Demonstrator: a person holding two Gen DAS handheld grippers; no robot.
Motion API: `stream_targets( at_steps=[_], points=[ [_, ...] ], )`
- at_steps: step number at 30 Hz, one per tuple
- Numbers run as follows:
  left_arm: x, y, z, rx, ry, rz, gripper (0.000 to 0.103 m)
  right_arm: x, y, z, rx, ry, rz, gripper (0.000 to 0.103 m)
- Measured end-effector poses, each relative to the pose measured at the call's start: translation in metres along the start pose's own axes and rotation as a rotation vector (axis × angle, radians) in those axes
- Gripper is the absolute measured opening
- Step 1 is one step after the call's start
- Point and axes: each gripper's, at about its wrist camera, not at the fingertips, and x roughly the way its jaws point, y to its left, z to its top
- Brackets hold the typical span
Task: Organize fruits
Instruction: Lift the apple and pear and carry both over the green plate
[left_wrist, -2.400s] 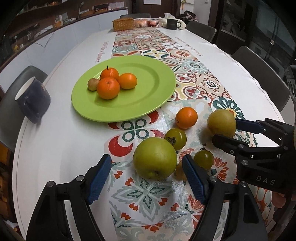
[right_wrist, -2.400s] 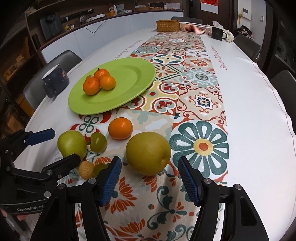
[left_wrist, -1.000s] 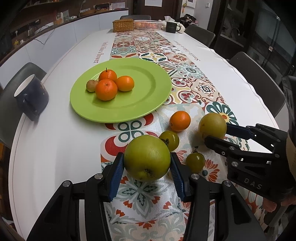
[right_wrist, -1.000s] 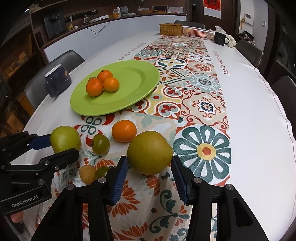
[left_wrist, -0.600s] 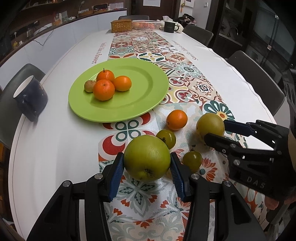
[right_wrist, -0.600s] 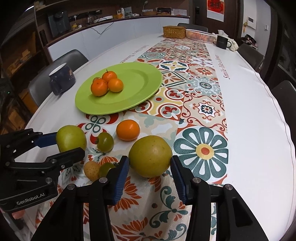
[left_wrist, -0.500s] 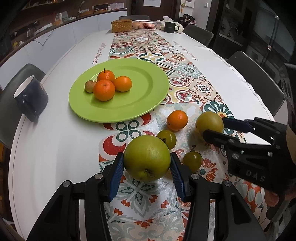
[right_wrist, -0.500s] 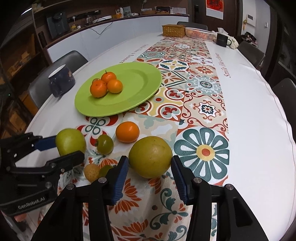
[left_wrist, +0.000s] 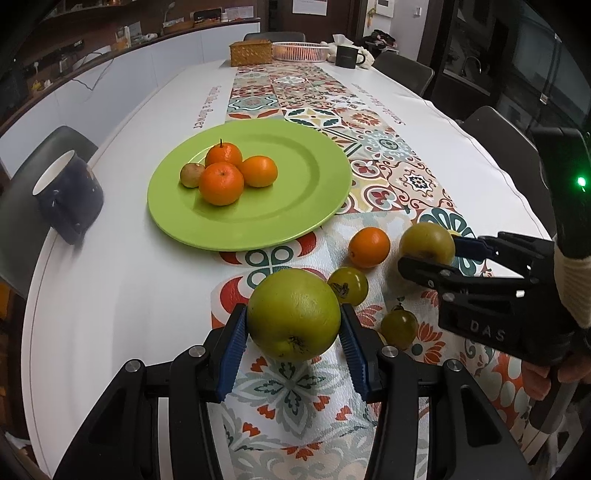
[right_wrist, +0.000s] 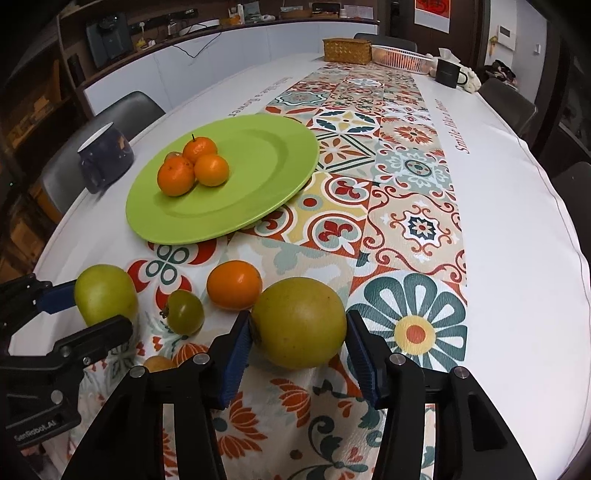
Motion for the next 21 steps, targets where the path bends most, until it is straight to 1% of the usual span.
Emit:
stream_targets(
  at_steps=[7, 12, 21],
  points=[
    [-0.006, -0.003, 0.001, 0.001, -0.016, -0.006, 0.049, -0.011, 0.004, -0.006, 0.007, -0.013, 0.015, 0.051],
    [-0.019, -0.003, 0.003, 0.006, -0.046, -0.006, 0.049, -0.028, 0.009, -0.004, 0.004, -0.048, 0.027, 0.051],
    [-0.047, 0.01, 0.023, 0.025, -0.135, 0.014, 0.049, -0.062, 0.026, 0.021, -0.021, -0.144, 0.052, 0.051]
  ],
)
